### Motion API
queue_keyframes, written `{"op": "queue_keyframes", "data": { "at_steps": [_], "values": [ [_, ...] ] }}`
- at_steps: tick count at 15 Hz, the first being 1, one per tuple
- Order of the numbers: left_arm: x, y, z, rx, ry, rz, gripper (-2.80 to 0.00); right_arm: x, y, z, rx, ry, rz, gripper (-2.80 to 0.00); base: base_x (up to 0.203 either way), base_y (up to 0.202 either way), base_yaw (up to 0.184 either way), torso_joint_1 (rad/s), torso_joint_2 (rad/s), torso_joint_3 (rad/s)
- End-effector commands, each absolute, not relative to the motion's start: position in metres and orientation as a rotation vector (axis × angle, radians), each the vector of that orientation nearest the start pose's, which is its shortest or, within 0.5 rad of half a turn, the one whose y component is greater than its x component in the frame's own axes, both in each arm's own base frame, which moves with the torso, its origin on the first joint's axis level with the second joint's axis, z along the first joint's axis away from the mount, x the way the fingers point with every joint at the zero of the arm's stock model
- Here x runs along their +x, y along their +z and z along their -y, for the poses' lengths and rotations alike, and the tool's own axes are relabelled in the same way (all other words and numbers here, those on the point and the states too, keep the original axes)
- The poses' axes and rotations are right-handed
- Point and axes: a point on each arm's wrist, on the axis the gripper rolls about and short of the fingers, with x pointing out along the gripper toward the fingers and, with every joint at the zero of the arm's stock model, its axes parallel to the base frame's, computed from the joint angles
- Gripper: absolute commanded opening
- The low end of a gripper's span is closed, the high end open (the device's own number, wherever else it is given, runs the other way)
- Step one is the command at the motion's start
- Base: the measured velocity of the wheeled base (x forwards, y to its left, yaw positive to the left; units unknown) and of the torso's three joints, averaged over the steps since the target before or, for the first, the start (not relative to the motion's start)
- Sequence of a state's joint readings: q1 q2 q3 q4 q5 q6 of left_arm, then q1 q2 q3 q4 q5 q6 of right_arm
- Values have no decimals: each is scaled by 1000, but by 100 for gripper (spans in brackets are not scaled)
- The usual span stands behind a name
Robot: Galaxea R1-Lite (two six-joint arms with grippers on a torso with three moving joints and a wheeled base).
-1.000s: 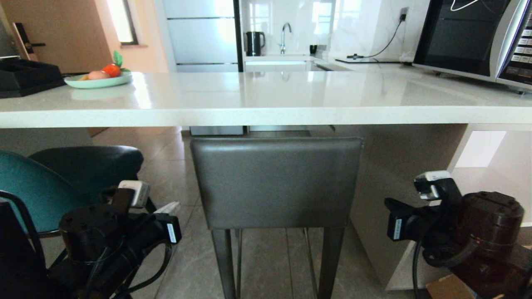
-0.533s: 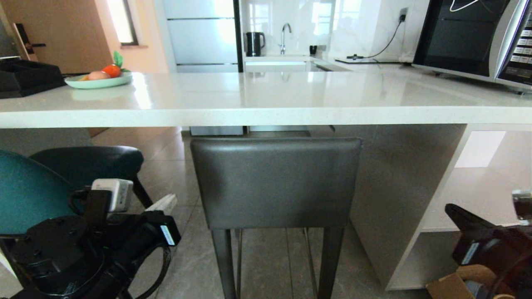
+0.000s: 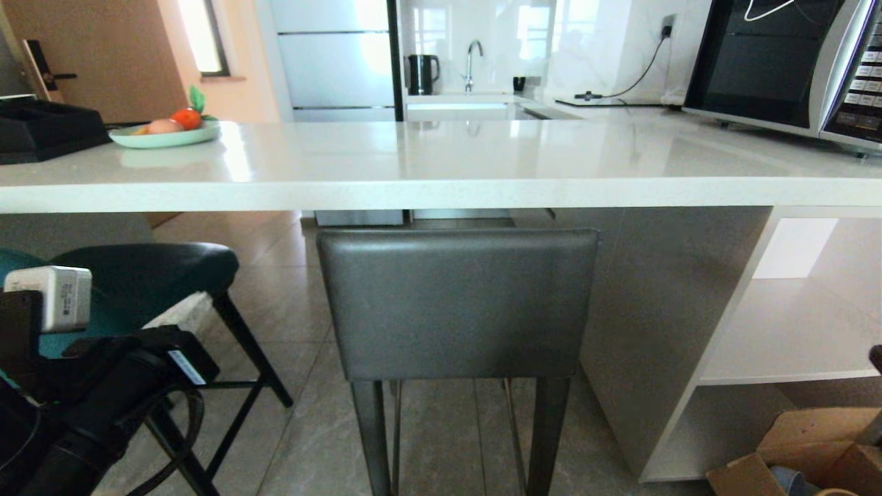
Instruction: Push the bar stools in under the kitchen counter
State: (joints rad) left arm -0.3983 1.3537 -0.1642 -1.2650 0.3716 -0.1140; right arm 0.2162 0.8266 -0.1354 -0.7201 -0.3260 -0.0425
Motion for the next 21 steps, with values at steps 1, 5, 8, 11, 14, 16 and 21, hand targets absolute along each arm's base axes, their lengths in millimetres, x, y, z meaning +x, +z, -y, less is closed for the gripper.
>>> {"op": "queue_keyframes", "data": {
  "at_steps": [1, 5, 8, 11, 14, 16, 21],
  "values": [
    [152, 179, 46, -164, 20, 137, -280, 55, 173, -1, -8, -178, 102, -280, 0, 0, 0, 0, 0, 0],
    [140, 188, 34, -136, 76, 187, -280, 34, 168, 4, -5, -241, 96, -280, 0, 0, 0, 0, 0, 0],
    [121, 201, 18, -135, 150, 282, -280, 28, 170, 5, 0, -260, 131, -280, 0, 0, 0, 0, 0, 0],
    [90, 210, 4, -130, 221, 340, -280, 12, 164, 6, -3, -266, 122, -280, 0, 0, 0, 0, 0, 0],
    [50, 201, -2, -101, 216, 315, -280, -3, 168, 7, -3, -270, 118, -280, 0, 0, 0, 0, 0, 0],
    [28, 189, -4, -79, 217, 243, -280, -6, 175, 7, -2, -279, 134, -280, 0, 0, 0, 0, 0, 0],
    [-7, 166, 0, -11, 114, 240, -280, -22, 176, 8, -5, -295, 168, -280, 0, 0, 0, 0, 0, 0]
  ]
}}
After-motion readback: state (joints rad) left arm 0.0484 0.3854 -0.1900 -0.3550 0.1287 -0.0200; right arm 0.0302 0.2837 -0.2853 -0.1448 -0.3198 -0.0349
